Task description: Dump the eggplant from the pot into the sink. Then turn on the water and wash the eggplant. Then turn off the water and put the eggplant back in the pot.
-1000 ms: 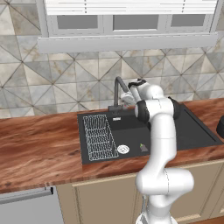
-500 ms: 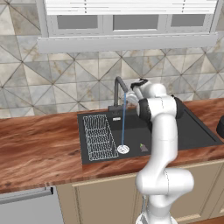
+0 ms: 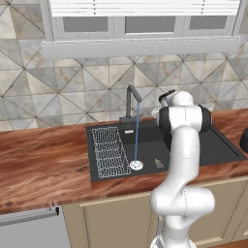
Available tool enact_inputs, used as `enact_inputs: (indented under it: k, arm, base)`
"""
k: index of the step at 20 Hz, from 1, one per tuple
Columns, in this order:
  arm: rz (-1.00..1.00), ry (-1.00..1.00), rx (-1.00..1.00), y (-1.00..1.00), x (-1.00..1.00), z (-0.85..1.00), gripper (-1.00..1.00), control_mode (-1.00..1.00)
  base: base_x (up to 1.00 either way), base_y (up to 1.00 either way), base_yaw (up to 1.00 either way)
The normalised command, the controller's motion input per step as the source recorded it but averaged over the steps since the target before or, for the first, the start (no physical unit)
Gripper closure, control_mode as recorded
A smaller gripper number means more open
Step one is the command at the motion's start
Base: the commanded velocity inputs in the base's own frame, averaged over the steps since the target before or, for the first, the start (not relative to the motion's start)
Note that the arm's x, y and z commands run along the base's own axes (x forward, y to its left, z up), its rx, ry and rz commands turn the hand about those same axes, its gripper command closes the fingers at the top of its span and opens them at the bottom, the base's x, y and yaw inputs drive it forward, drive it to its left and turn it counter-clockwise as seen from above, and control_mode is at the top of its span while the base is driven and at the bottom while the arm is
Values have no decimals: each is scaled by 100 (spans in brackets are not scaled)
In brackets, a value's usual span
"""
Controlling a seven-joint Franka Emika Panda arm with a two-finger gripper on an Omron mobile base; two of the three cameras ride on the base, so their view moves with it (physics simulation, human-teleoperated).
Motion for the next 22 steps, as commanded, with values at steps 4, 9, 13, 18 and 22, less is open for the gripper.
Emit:
enact_inputs:
  k: [4, 9, 13, 18, 22]
  arm:
    - [0, 0, 0, -2, -21, 4, 100, -100]
    - [0, 0, 0, 1, 0, 23, 100, -100]
    - [0, 0, 1, 21, 33, 27, 100, -100]
    - [0, 9, 2, 24, 27, 4, 100, -100]
    - [0, 19, 5, 4, 4, 0, 100, -100]
  base:
    - [0, 0, 0]
    - [0, 0, 0]
    - [0, 0, 0]
    - [0, 0, 0]
    - [0, 0, 0]
